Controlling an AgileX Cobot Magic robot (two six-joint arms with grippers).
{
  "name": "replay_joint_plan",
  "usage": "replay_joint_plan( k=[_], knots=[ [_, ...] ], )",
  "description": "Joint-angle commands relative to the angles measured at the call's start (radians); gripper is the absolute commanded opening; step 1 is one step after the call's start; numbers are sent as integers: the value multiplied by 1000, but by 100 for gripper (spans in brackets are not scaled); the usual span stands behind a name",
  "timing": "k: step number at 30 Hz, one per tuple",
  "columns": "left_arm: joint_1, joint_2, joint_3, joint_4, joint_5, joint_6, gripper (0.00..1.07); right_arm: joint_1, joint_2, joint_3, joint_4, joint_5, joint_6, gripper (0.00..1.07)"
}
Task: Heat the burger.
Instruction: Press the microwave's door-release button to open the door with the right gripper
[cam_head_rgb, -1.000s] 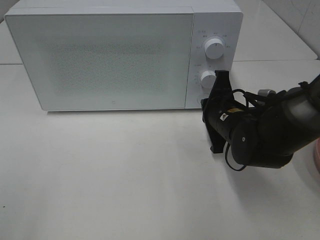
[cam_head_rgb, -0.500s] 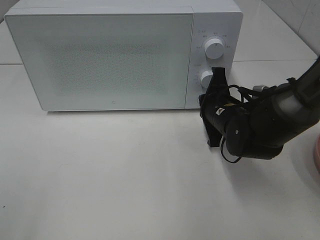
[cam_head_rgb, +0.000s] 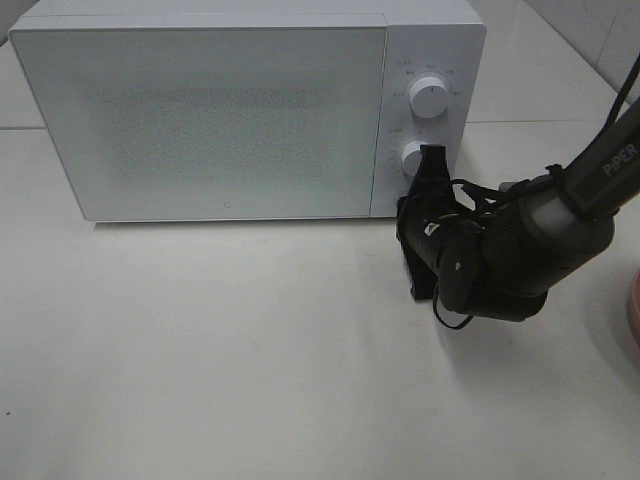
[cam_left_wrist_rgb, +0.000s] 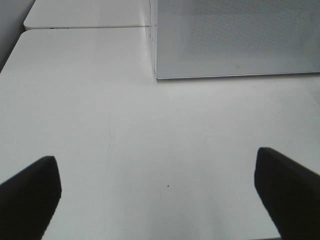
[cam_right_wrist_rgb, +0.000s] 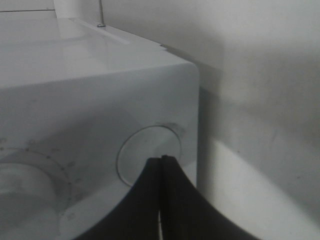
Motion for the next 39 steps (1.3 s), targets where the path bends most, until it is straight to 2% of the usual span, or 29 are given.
replay_joint_plan(
  k=[1, 26, 39],
  knots=[
    [-2, -1, 3, -4, -2, -4, 100, -1, 9, -23, 3, -32, -3, 0],
    [-2, -1, 3, -4, -2, -4, 100, -1, 12, -30, 78, -73, -55, 0],
    [-2, -1, 3, -4, -2, -4, 100, -13, 12, -92, 83, -72, -129, 0]
  ],
)
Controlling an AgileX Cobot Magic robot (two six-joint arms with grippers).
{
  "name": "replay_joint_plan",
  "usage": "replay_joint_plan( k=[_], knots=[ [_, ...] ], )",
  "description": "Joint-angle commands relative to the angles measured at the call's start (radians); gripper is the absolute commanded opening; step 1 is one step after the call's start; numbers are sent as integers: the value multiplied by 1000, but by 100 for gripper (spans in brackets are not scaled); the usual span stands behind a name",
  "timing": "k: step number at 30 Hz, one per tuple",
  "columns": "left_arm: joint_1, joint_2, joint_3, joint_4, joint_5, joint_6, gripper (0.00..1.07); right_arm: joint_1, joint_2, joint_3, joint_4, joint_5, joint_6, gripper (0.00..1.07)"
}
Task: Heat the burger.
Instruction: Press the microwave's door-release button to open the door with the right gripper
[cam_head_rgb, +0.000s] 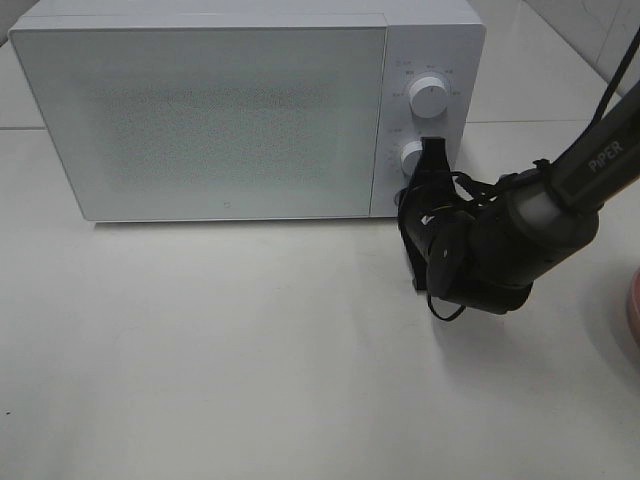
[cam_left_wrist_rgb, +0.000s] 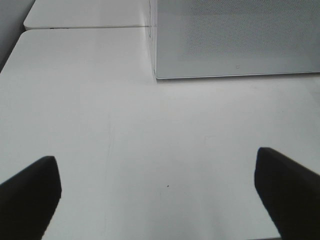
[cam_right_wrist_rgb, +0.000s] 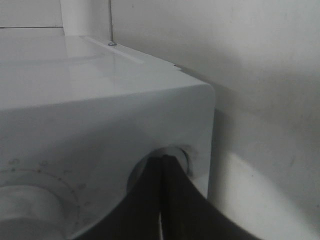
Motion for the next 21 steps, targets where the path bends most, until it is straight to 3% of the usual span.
replay_joint_plan(
  k=[1, 9, 21],
  knots=[
    [-2, -1, 3, -4, -2, -4, 100, -28, -5, -54, -29, -75, -26, 0],
    [-2, -1, 3, -4, -2, -4, 100, -60, 26, -110, -51, -116, -50, 0],
    [-2, -1, 3, -4, -2, -4, 100, -60, 26, -106, -53, -101, -56, 0]
  ],
)
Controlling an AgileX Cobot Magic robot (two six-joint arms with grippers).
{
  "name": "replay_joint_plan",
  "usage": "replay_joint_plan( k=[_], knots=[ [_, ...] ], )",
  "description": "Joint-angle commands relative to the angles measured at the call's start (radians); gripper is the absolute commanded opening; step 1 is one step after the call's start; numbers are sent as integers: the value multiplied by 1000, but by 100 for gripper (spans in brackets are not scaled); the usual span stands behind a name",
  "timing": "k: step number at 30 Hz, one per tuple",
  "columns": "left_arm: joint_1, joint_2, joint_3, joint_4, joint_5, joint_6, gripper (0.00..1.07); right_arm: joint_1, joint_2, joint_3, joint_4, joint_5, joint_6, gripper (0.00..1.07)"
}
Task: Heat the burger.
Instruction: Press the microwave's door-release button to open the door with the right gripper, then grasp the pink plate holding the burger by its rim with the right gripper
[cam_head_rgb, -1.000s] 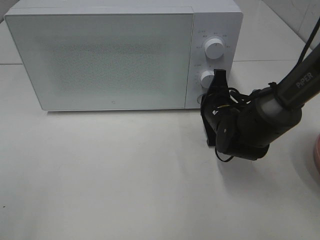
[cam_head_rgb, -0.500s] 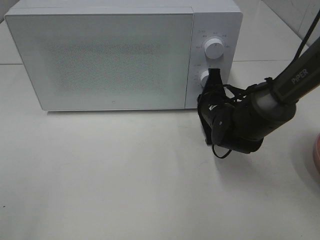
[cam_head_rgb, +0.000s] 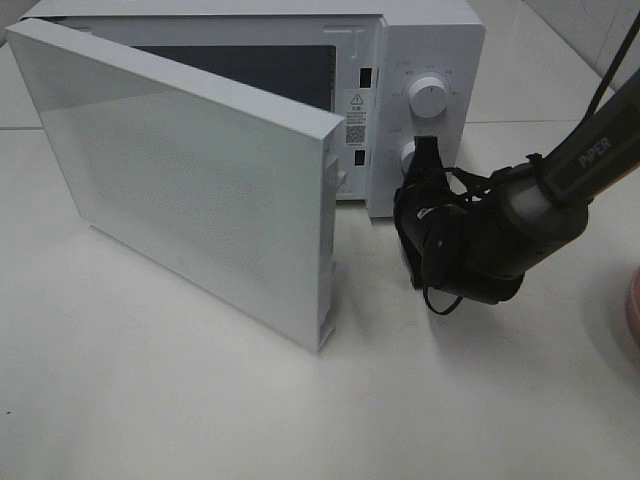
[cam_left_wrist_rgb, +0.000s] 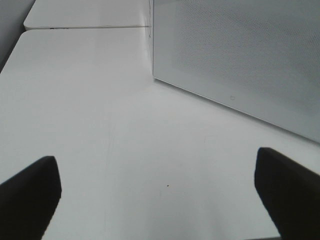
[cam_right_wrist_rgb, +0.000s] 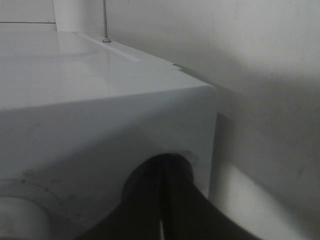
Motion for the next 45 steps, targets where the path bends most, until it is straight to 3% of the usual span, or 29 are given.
replay_joint_plan(
  k=[1, 24, 45],
  knots=[
    [-2, -1, 3, -4, -2, -4, 100, -41, -3, -53, -55, -135, -18, 0],
    [-2, -1, 3, -4, -2, -4, 100, 10, -91, 133, -82, -36, 62, 0],
    [-2, -1, 3, -4, -2, -4, 100, 10, -409, 410, -177, 96, 64, 0]
  ],
)
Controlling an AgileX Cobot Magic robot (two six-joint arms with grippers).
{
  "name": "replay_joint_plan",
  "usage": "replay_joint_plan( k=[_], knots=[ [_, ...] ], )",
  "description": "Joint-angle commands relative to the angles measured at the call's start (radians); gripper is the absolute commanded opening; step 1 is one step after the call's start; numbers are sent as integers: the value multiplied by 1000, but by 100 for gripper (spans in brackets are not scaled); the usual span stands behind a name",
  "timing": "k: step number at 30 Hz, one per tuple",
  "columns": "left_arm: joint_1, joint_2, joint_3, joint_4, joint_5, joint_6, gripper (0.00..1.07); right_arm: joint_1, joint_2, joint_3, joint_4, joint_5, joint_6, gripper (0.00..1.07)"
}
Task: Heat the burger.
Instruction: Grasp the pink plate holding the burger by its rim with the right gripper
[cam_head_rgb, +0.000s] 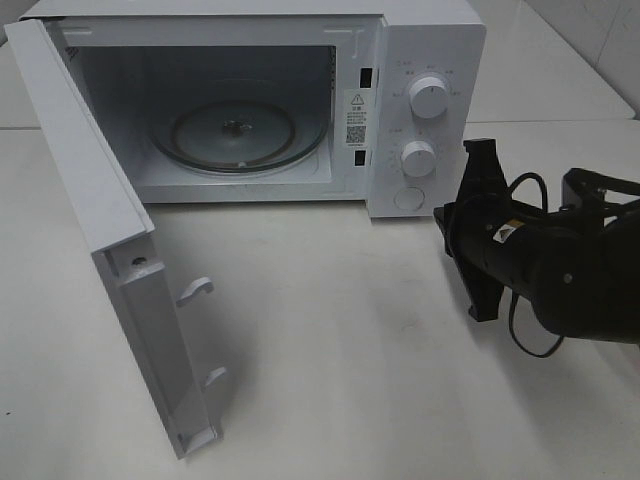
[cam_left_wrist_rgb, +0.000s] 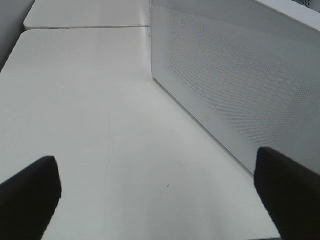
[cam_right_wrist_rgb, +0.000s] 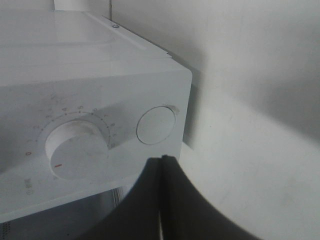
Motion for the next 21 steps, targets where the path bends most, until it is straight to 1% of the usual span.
replay_joint_plan(
  k=[1, 2, 4, 5, 9, 10, 12, 14, 15, 16, 21],
  knots=[
    [-2, -1, 3, -4, -2, -4, 100, 3, -49, 27, -18, 31, 3, 0],
    [-2, -1, 3, -4, -2, -4, 100, 3, -76, 49, -19, 47, -2, 0],
    [-2, -1, 3, -4, -2, -4, 100, 3, -90, 55, -21, 63, -5, 0],
    [-2, -1, 3, -4, -2, -4, 100, 3, -118, 68, -22, 106, -12, 0],
    [-2, -1, 3, -4, -2, -4, 100, 3, -152, 74, -22, 182, -44, 0],
    [-2, -1, 3, -4, -2, -4, 100, 3, -177, 74, -22, 249, -85, 0],
    [-2, -1, 3, -4, -2, -4, 100, 3, -187, 74, -22, 279, -104, 0],
    [-2, -1, 3, -4, -2, -4, 100, 0, -222, 74, -22, 365, -173, 0],
    [-2, -1, 3, -4, -2, -4, 100, 0, -222, 74, -22, 365, -173, 0],
    [-2, -1, 3, -4, -2, -4, 100, 0, -236, 74, -22, 416, -214, 0],
    [-2, -1, 3, -4, -2, -4, 100, 0, -244, 72, -22, 509, -296, 0]
  ],
)
